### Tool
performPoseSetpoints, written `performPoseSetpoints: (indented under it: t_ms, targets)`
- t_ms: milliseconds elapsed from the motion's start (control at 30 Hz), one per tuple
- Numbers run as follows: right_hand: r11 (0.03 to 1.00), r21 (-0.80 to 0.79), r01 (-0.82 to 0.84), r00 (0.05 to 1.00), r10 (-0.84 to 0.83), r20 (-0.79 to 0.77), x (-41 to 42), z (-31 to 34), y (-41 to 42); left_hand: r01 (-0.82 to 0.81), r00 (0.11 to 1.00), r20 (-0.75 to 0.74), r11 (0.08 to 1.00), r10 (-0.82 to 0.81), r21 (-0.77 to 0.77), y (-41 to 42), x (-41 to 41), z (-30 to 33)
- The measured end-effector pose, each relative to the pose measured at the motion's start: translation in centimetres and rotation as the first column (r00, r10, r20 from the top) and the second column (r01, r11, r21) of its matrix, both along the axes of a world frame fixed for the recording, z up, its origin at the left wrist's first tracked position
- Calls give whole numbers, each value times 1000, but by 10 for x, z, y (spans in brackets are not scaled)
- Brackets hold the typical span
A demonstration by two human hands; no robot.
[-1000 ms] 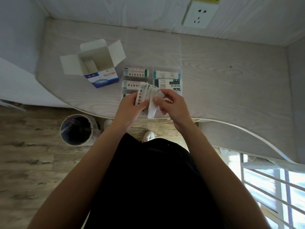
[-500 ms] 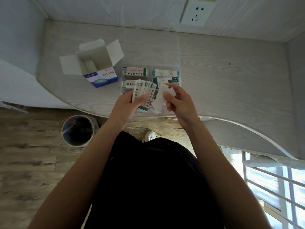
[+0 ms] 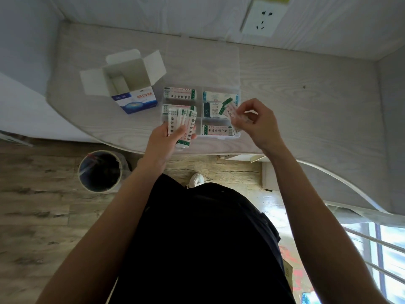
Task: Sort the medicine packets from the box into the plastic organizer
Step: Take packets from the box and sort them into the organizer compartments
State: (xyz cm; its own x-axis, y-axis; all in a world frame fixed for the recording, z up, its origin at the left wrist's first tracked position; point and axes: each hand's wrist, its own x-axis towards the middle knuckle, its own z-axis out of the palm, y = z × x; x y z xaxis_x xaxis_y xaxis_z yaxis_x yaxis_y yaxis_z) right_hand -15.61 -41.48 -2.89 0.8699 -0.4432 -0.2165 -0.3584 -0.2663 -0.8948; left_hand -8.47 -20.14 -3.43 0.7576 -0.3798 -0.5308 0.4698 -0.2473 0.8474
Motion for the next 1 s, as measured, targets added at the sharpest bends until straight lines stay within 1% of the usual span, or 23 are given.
performPoseSetpoints:
  t_ms: [100,200,333,400,467,533,600,700,800,867,933,1000]
  targets:
    - [972,-205,-113,992,121,24,6,-7,1,0,1000,-4,1000,0,0,0,-1,-2]
    - [901,-379,-212,970,240,27,10,-13,6,-9,1000,3,1000,9,7,1,-2,-4]
    - [769,-518,-374,919,382,-96,11,-24,10,-50,998,37,999,50,17,4,-3,-6]
    - [689,-588,-425,893,425,-147,10,-29,11,-62,997,59,997,58,56,6,-2,-8]
    - [607,-647,-462,867,462,-187,11,-30,14,-87,996,42,993,84,78,8,-2,-11]
    - [545,-694,-470,858,466,-215,11,-29,17,-97,995,17,992,96,81,9,-1,-11]
    - [505,-730,-461,867,434,-246,12,-28,20,-100,995,8,992,100,80,9,-1,-12]
    - [486,-754,-442,884,375,-278,13,-29,22,-110,994,-15,992,111,61,9,-1,-11]
    - [533,-747,-398,909,337,-244,13,-26,20,-102,994,-23,993,104,56,11,0,-10]
    - [547,-723,-422,899,359,-253,13,-24,18,-96,995,-20,994,97,51,13,1,-11]
    - [524,-703,-481,868,400,-295,13,-24,18,-94,995,-21,995,95,43,14,2,-12]
    - [507,-706,-495,858,416,-302,12,-25,18,-96,995,-26,995,97,39,14,2,-12]
